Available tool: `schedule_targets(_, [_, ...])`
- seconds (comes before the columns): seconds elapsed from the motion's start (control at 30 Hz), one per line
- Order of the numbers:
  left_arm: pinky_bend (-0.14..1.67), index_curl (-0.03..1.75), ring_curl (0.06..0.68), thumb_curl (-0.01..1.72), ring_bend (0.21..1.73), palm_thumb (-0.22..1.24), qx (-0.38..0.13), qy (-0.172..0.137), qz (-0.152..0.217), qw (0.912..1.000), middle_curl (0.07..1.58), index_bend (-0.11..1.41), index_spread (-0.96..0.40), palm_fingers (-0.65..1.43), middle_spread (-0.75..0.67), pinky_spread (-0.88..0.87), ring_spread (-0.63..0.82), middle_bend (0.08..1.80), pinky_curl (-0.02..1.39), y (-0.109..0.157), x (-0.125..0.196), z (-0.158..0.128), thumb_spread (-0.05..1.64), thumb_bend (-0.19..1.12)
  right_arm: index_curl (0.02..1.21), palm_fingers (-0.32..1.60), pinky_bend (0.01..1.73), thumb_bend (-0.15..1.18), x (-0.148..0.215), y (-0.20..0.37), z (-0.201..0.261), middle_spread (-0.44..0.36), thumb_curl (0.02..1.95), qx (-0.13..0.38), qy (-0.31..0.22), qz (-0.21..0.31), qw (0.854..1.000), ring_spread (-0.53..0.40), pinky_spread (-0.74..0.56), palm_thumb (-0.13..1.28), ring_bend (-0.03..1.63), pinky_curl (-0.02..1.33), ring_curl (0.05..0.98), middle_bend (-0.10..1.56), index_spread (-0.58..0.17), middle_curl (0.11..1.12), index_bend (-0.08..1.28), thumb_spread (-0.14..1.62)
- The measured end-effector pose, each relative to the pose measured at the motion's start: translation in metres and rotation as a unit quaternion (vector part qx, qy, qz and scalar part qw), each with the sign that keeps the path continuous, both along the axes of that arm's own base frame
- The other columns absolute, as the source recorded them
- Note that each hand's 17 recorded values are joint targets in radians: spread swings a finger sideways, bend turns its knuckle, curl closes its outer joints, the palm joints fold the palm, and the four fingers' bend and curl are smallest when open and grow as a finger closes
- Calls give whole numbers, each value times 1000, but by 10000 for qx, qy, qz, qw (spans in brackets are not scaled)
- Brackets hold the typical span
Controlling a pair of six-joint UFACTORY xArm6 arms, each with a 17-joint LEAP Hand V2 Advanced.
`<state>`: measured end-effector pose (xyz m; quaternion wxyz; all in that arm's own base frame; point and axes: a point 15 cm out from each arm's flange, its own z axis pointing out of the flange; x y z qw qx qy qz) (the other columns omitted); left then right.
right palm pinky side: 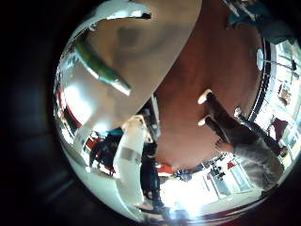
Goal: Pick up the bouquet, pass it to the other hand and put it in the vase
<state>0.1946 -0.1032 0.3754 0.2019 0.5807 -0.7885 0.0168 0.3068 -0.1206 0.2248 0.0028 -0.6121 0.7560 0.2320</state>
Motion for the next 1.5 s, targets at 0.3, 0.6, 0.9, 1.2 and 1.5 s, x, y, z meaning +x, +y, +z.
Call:
schedule_targets(0.3, [181,390,210,302,414,251,-138,-81,11,9999,306,192,27,88,458,572,594,190,250,-4,2,8,1117,-22,350,513,734,-21,-9,22,-50,-96,379,-3,148,167,9998,-163,177,520,939,-4,224,464,-264,435,186,1114])
schedule_targets(0.6, [180,394,209,302,410,251,-165,-73,-35,9998,304,193,26,91,458,572,594,188,246,-7,1,9,1118,-22,376,496,749,-24,-18,31,-42,-100,384,-206,-41,359,9991,-172,140,513,963,-5,244,493,-265,460,188,1110])
schedule_targets(0.9, [180,394,209,302,408,251,-175,-102,-136,9997,306,192,26,92,458,572,594,190,244,-8,-3,9,1118,-22,397,484,767,-24,-50,51,-43,-102,383,-252,-18,496,9984,-183,130,492,978,-6,262,511,-260,478,192,1107])
schedule_targets(1.2, [180,396,209,302,406,251,-187,-119,-217,9995,307,194,26,93,457,571,594,189,242,-9,-8,8,1118,-22,417,470,777,-23,-55,53,-61,-102,384,-308,-3,362,9989,-176,127,491,962,-6,268,523,-262,493,197,1106])
schedule_targets(1.5, [179,399,208,302,403,251,-190,-134,-217,9995,306,194,26,96,457,571,594,189,240,-9,-7,6,1118,-22,442,513,767,-15,-43,51,-69,-111,393,-470,-177,278,9984,-192,86,533,982,-10,281,537,-272,508,209,1096])
